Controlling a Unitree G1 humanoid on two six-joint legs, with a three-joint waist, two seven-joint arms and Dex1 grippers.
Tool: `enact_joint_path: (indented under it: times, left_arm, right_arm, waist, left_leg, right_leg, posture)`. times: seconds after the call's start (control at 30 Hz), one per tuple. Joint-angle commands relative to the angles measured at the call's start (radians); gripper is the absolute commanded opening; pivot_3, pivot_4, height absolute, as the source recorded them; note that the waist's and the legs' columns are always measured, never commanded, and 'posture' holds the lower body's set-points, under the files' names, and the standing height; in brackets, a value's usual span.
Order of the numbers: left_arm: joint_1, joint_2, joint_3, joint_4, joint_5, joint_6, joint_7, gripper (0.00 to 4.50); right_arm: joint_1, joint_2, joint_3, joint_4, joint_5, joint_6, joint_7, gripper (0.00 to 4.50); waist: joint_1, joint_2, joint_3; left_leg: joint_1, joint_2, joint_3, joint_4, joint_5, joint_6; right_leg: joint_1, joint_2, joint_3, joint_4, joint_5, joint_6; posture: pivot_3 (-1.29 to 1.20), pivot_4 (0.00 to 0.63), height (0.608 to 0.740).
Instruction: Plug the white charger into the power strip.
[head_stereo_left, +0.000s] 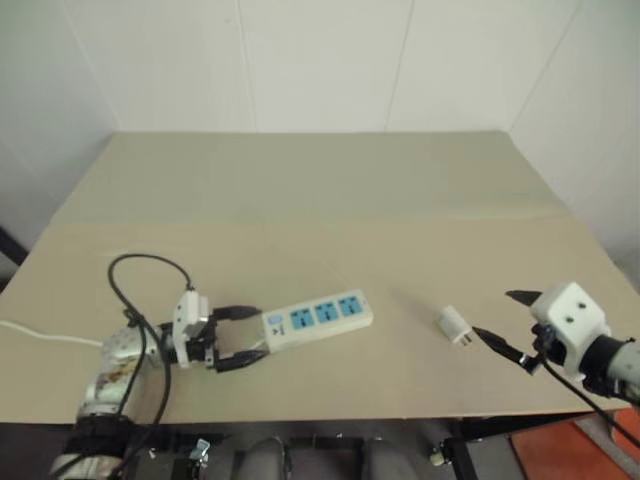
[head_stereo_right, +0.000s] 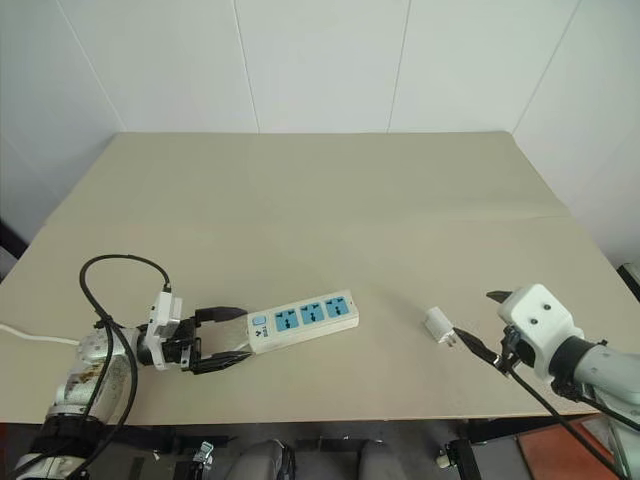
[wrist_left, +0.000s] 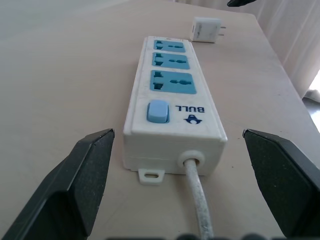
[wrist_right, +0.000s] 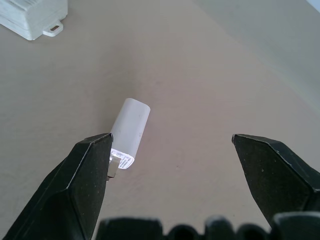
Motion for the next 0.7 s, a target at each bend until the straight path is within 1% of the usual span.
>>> enact_joint_path:
  times: [0.03, 0.27, 0.47, 0.53, 0.7]
  left_arm:
    - [-0.043, -0.013, -0.016, 0.049, 0.007, -0.059, -0.035, 4.49]
    - [-0.124, -0.058, -0.067, 0.164, 0.026, -0.113, -0.106, 4.49]
    - [-0.143, -0.112, -0.067, 0.22, 0.049, -0.175, -0.08, 4.49]
    - [-0.139, -0.126, -0.066, 0.246, 0.068, -0.221, -0.055, 4.49]
    - [-0.124, -0.127, -0.074, 0.28, 0.082, -0.244, -0.052, 4.49]
  right_arm:
    - [-0.01, 0.006, -0.009, -0.023, -0.006, -0.016, -0.022, 4.5]
    - [0.009, 0.008, -0.022, -0.039, -0.015, -0.012, -0.03, 4.5]
    - [0.046, 0.016, -0.057, -0.066, -0.015, -0.004, -0.03, 4.5]
    - [0.074, 0.016, -0.07, -0.079, -0.019, -0.004, -0.026, 4.5]
    - [0.096, 0.008, -0.087, -0.093, -0.015, 0.002, -0.023, 4.5]
  waist:
    - [0.0, 0.0, 0.0]
    - [-0.002, 0.0, 0.0]
    - [-0.002, 0.0, 0.0]
    - [-0.001, 0.0, 0.0]
    - [0.004, 0.003, -0.002]
  left_leg:
    - [0.0, 0.0, 0.0, 0.0, 0.0, 0.0]
    - [0.0, 0.0, 0.0, 0.0, 0.0, 0.0]
    - [0.0, -0.001, 0.0, 0.0, 0.0, 0.0]
    - [0.0, -0.001, 0.0, 0.0, 0.0, 0.0]
    - [0.002, -0.001, 0.0, 0.0, 0.0, 0.0]
  right_leg:
    - [0.0, 0.0, 0.0, 0.0, 0.0, 0.0]
    - [0.0, 0.0, 0.0, 0.0, 0.0, 0.0]
    - [0.0, 0.0, 0.0, 0.0, 0.0, 0.0]
    - [0.0, 0.0, 0.0, 0.0, 0.0, 0.0]
    - [0.002, 0.0, 0.0, 0.001, 0.0, 0.0]
  posture:
    - [0.0, 0.15, 0.74]
    - [0.0, 0.15, 0.74]
    - [0.0, 0.15, 0.74]
    - [0.0, 0.15, 0.74]
    - [0.0, 0.15, 0.74]
